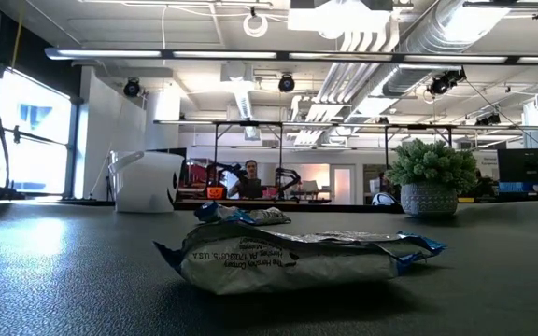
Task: Sort candy
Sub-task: Put the white chocolate into the white bucket
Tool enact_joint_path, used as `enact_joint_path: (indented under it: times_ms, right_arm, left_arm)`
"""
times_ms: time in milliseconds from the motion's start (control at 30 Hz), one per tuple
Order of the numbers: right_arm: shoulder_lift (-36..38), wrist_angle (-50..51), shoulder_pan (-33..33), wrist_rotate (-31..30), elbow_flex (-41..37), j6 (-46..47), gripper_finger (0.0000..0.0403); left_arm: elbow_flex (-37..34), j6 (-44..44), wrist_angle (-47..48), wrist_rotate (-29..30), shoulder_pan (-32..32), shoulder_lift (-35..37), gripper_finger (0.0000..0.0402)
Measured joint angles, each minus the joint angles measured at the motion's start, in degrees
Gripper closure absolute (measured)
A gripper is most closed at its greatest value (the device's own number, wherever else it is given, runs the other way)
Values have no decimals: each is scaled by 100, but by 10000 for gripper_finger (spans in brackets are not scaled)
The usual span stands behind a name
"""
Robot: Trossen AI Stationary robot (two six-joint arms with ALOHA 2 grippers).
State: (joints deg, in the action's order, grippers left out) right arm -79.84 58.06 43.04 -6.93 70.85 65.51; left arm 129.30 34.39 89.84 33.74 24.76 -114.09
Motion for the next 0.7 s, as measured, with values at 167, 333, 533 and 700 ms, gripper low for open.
enact_joint_path:
  times_ms: [167,333,533,700]
  right_arm:
    - [29,400,-605,-186,0,-859,259]
    - [47,318,-1499,-529,0,-1523,259]
    - [49,-328,-2731,-1053,0,-1613,259]
    - [-36,-1333,-3568,-1228,-191,-976,259]
  left_arm:
    - [-663,141,12,226,-90,353,250]
    - [-1569,88,19,420,-300,952,250]
    - [-2824,-322,21,435,-816,2043,250]
    - [-4004,-456,-139,442,-1394,2996,250]
